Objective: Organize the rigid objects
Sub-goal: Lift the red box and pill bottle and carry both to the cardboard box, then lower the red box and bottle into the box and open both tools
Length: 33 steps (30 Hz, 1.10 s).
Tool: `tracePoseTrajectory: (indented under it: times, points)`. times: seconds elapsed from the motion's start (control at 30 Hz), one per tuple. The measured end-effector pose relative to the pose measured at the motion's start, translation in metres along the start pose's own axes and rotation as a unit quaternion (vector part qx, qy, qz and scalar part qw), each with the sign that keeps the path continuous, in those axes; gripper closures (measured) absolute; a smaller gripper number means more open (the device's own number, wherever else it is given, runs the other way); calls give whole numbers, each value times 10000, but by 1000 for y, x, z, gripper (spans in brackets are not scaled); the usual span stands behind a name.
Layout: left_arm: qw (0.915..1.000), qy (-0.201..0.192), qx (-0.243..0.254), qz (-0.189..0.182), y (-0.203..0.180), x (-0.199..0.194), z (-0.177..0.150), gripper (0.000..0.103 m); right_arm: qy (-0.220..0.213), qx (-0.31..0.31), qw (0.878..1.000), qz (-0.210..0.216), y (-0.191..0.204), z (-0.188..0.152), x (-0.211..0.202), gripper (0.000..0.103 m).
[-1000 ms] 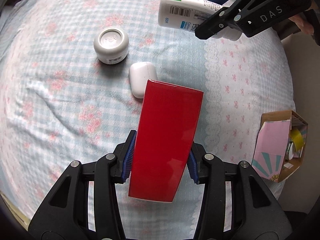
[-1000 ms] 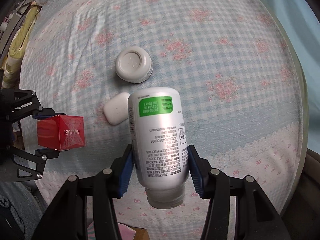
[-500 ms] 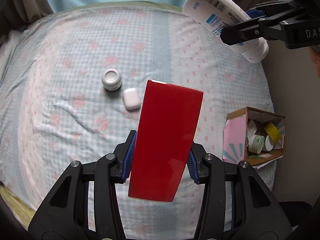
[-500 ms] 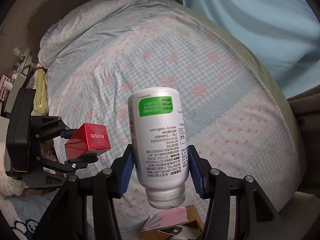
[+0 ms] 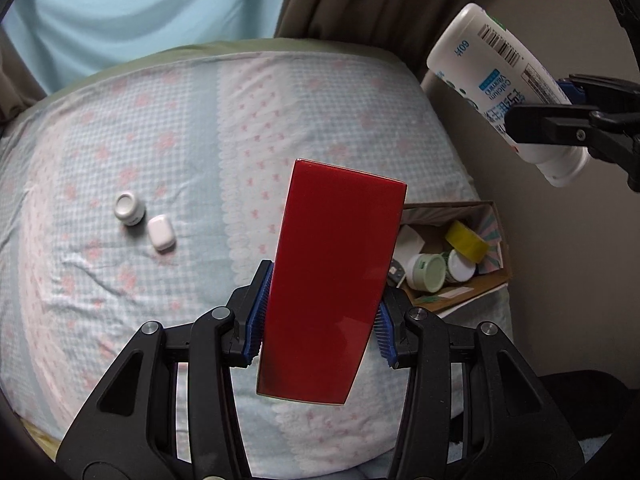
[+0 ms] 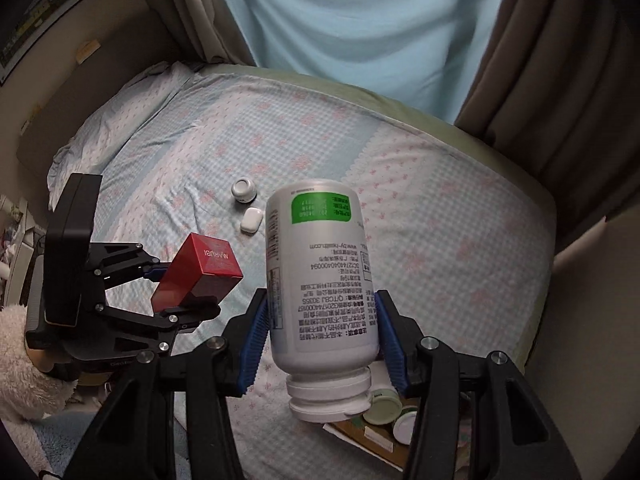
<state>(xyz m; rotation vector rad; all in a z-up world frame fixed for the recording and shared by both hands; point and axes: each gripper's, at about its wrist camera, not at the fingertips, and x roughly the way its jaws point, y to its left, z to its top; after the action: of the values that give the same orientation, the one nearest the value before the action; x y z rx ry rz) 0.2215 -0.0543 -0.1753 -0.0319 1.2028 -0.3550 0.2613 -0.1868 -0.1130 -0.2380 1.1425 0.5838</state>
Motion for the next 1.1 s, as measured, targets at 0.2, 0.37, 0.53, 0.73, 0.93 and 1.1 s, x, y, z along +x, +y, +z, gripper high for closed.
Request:
tracePoseTrajectory:
  times: [0.2, 0.37, 0.53, 0.73, 0.93, 1.1]
  points:
    - [9988, 104, 407, -245, -59, 22, 9, 62, -166, 754, 9962, -392, -42, -63, -28, 56]
    - [9968, 290, 634, -397, -98, 51, 11, 62, -190, 1543, 9864, -527, -80, -111, -30, 56]
    - [9945, 556, 754, -476, -123, 83, 10, 62, -104, 2124, 9752, -617, -110, -149, -23, 56]
    - [9920, 876, 769, -484, -132, 127, 11, 62, -23, 2683, 9618, -547, -133, -185, -5, 56]
    - [9895, 1175, 738, -417, -133, 169, 15, 62, 202, 2964, 9544, -295, -146, -212, 30, 56]
    - [9867, 1441, 684, -308, -130, 209, 16, 62, 369, 3143, 9484, -167, -156, -221, 66, 56]
